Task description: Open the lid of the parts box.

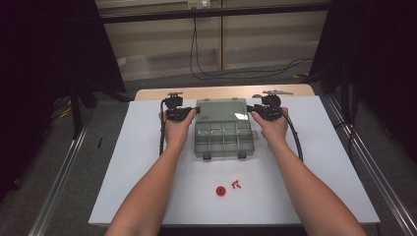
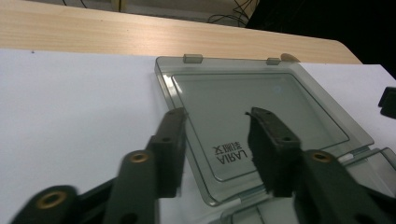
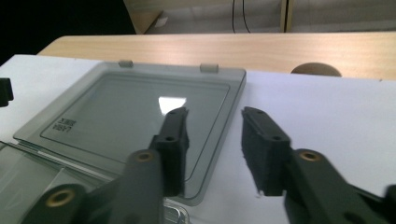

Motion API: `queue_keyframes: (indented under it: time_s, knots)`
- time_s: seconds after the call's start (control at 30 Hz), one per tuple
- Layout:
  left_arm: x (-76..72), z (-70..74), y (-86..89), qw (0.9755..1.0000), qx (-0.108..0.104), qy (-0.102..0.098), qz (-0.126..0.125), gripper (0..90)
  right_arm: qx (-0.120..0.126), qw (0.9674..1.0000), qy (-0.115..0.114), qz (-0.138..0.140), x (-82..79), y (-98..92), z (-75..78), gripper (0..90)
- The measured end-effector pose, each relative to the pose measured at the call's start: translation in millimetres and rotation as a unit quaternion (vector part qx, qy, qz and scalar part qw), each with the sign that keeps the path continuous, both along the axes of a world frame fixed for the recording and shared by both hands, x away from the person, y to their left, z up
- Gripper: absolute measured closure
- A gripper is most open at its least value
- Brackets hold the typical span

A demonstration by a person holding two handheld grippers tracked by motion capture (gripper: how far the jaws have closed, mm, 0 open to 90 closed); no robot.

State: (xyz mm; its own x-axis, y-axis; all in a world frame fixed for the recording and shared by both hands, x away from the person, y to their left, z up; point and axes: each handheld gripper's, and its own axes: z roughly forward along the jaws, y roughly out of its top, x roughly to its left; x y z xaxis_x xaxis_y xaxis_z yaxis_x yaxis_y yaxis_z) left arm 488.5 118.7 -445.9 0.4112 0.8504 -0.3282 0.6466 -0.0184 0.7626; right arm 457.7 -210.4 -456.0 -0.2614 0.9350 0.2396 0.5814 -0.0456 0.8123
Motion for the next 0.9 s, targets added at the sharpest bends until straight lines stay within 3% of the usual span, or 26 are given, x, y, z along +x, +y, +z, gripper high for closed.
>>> queue_keyframes:
  time_s: [0.13,0.27,0.43,0.53,0.67,0.73,0.9]
  knots:
    - [-8.8,3.6,6.7,0.9997,-0.005,-0.023,-0.007,39.6,0.015,0.9998,-0.013,0.004,-6.7,-4.5,5.2,47.7]
    - [-17.2,7.6,13.8,0.9990,-0.018,-0.039,-0.015,27.6,0.015,0.9997,-0.019,0.010,-15.0,-7.4,7.4,39.3]
    - [-26.6,8.4,17.9,0.9982,-0.030,-0.040,-0.034,14.5,-0.017,0.9991,-0.031,0.024,-28.2,-5.8,7.5,26.0]
    - [-32.9,8.9,20.1,0.9973,-0.036,-0.044,-0.046,6.6,-0.011,0.9992,-0.029,0.026,-33.6,-7.3,6.9,16.2]
    - [-42.9,11.6,21.8,0.9958,-0.025,-0.061,-0.063,2.8,-0.003,0.9988,-0.031,0.038,-40.7,-9.7,7.9,6.6]
    - [-48.0,13.2,23.1,0.9951,-0.030,-0.069,-0.065,2.2,-0.005,0.9985,-0.032,0.045,-45.0,-10.2,9.3,2.3]
    - [-61.7,16.9,26.0,0.9930,-0.030,-0.085,-0.075,0.6,-0.009,0.9974,-0.034,0.062,-55.0,-8.9,13.5,0.0]
